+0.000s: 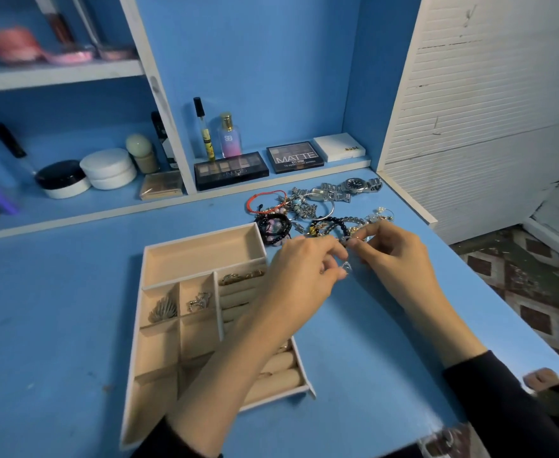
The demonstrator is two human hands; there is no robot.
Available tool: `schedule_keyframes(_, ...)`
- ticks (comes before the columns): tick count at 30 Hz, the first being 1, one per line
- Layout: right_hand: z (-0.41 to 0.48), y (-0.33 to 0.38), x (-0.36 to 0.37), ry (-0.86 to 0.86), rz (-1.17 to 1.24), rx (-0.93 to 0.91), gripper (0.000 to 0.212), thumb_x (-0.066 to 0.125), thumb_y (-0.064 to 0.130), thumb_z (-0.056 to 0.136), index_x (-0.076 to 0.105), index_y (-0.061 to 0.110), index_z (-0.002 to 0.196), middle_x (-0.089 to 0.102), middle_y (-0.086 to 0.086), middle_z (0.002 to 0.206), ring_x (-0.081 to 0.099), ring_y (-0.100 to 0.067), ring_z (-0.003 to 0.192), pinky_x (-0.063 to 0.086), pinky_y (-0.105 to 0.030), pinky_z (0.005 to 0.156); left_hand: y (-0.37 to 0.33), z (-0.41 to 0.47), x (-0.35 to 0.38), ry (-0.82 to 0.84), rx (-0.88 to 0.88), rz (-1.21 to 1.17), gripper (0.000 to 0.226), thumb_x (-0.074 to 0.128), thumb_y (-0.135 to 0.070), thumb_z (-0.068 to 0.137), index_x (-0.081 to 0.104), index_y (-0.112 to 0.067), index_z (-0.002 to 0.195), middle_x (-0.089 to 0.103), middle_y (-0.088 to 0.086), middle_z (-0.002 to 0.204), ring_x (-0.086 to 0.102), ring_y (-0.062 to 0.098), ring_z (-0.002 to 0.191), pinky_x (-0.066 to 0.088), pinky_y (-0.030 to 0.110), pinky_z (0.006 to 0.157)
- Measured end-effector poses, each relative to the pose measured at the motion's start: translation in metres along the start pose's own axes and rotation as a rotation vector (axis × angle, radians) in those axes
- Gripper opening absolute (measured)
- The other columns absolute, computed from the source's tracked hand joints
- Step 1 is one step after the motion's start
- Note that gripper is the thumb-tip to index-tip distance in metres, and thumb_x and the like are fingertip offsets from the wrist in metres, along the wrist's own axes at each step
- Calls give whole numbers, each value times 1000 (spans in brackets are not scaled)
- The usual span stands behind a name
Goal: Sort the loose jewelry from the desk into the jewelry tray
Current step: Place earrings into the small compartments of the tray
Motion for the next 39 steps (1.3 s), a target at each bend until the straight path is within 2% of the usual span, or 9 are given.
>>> schedule_keyframes(2, -1, 9, 10, 36, 31, -22, 10, 66, 22, 83, 63, 19, 74, 54, -7, 55, 41, -10, 50, 31, -21, 48, 7, -11, -19, -80, -28, 7, 12, 67, -23, 82, 70, -26, 93, 57, -18, 68, 51, -2, 68, 36, 5, 62)
schedule_keyframes(5, -3, 28, 28, 112, 70, -73, 10, 68, 22, 82, 63, 18, 74, 51, 2, 50, 43, -9, 47, 33, -22, 49, 25, -28, -50, -189, -111, 46, 11, 68, -26, 80, 71, -30, 90, 55, -23, 66, 51, -5, 68, 35, 2, 59)
schedule_keyframes(9, -7, 54, 51, 222, 129, -146, 8, 68, 18, 82, 64, 14, 76, 50, -3, 52, 45, -14, 50, 35, -28, 52, 53, -48, -85, -302, -233, 69, 7, 70, -23, 78, 72, -27, 84, 57, -22, 62, 54, 1, 61, 37, 4, 59)
schedule_keyframes(13, -11, 73, 71, 295, 101, -214, 8, 67, 15, 82, 65, 16, 74, 52, -18, 59, 44, -15, 52, 33, -27, 52, 77, -61, -102, -282, -322, 111, 5, 70, -23, 79, 72, -27, 80, 59, -20, 63, 55, 0, 58, 44, 15, 65)
schedule_keyframes(18, -15, 82, 86, 318, 25, -276, 7, 68, 15, 81, 66, 17, 74, 52, -6, 54, 45, -16, 52, 35, -32, 53, 89, -66, -98, -191, -343, 193, 7, 68, -26, 80, 72, -26, 85, 54, -22, 58, 46, -6, 53, 33, 7, 54)
schedule_keyframes(23, -21, 90, 94, 349, -75, -324, 9, 68, 17, 79, 65, 21, 71, 59, -8, 58, 52, -18, 56, 39, -27, 55, 96, -65, -98, -129, -339, 179, 12, 69, -28, 79, 71, -26, 90, 58, -20, 57, 49, -1, 60, 48, 23, 74)
schedule_keyframes(27, -27, 94, 104, 382, -216, -394, 4, 71, 24, 77, 68, 24, 74, 55, 5, 62, 48, -9, 57, 40, -27, 61, 100, -72, -103, -275, -344, 56, 11, 67, -27, 81, 73, -28, 90, 68, -13, 76, 55, -4, 63, 48, 18, 73)
schedule_keyframes(31, -33, 96, 116, 438, -350, -455, 5, 68, 24, 79, 72, 20, 80, 45, 11, 70, 46, -13, 76, 42, -32, 71, 106, -77, -104, -445, -358, -68, 11, 65, -23, 82, 71, -32, 82, 68, -12, 76, 60, 11, 69, 48, 24, 69)
schedule_keyframes(39, -37, 93, 127, 446, -528, -557, 13, 63, 22, 81, 74, 19, 85, 44, 3, 79, 42, -21, 93, 42, -33, 78, 107, -80, -102, -455, -328, -108, 15, 63, -23, 83, 69, -36, 80, 68, -14, 77, 60, 14, 66, 50, 27, 66)
Point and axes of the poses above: each hand's wrist, its own z-axis towards the middle knuckle, its own x-axis out of the palm, y = z × x, the point moved 1 cm from there along z, towards the middle knuckle
